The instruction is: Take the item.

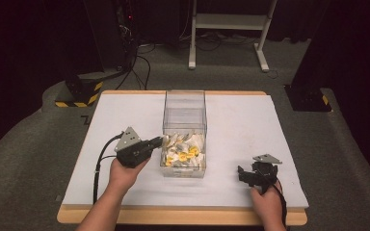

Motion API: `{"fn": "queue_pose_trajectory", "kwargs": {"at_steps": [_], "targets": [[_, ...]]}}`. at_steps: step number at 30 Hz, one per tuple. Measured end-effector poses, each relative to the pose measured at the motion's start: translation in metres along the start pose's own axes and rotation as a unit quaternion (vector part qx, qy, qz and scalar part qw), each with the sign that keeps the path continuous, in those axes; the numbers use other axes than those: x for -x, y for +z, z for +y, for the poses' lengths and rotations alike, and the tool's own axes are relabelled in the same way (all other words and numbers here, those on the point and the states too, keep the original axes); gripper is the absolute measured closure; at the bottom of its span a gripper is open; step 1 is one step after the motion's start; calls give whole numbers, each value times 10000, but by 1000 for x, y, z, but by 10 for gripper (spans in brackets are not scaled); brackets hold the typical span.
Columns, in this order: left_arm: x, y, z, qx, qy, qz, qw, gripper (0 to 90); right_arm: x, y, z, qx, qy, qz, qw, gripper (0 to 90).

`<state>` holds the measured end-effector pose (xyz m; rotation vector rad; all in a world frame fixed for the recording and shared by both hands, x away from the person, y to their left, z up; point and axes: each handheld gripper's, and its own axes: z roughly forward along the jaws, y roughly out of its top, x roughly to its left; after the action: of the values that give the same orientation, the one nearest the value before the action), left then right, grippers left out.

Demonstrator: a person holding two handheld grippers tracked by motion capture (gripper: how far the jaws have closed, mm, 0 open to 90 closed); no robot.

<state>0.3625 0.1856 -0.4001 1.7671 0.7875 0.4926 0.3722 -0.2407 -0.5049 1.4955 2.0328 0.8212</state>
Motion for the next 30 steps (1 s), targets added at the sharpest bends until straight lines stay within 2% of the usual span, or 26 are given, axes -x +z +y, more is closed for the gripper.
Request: {"fn": "queue_pose_trajectory", "kwargs": {"at_steps": [17,30], "targets": [[-15,-17,-7,77,-65,228,9997,874,0,0,0,0,4,1,10000,114],[-27,-29,-15,92,-187,419,9989,874,0,0,0,-2,8,1,10000,114]]}}
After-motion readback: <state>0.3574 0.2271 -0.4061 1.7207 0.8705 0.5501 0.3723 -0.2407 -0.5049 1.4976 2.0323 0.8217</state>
